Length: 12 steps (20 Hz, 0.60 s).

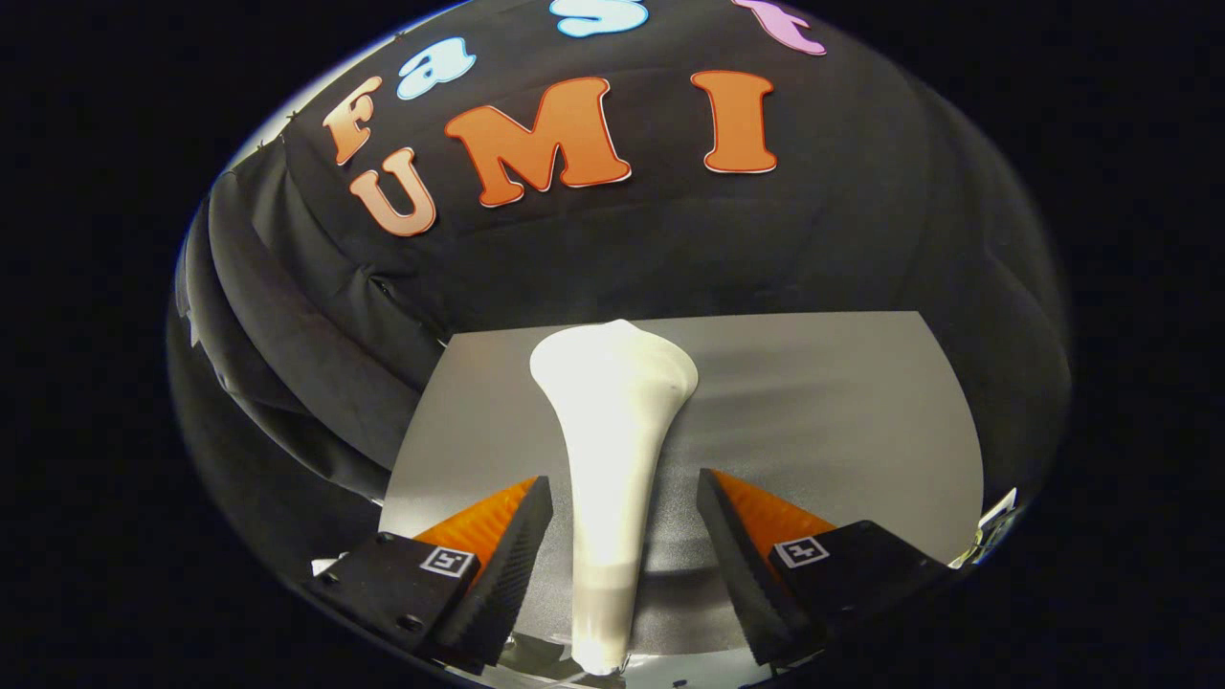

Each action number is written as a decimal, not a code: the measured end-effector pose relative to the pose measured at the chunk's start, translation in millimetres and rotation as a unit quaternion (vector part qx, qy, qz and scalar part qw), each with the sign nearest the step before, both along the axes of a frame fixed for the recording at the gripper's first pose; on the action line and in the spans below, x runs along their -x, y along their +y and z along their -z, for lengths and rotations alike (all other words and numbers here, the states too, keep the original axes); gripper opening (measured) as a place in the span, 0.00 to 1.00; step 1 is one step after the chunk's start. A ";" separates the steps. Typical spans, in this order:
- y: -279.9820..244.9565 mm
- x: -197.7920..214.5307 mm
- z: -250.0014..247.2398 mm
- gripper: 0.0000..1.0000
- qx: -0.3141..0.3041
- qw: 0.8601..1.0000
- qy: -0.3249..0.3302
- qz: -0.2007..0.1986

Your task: Iron the clothes twice with a garment steamer, once on the left side and once on the right side.

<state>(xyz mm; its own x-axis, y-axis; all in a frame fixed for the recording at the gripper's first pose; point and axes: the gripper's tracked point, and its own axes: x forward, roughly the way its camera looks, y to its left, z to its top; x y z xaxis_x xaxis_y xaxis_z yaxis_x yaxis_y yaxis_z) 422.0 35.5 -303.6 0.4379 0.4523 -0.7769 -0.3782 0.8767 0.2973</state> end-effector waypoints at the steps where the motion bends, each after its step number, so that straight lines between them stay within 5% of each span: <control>1: 1.1 0.9 3.7 0.95 -0.002 1.000 0.008 -0.002; 12: 11.5 -0.6 22.2 0.52 -0.022 0.998 0.057 0.008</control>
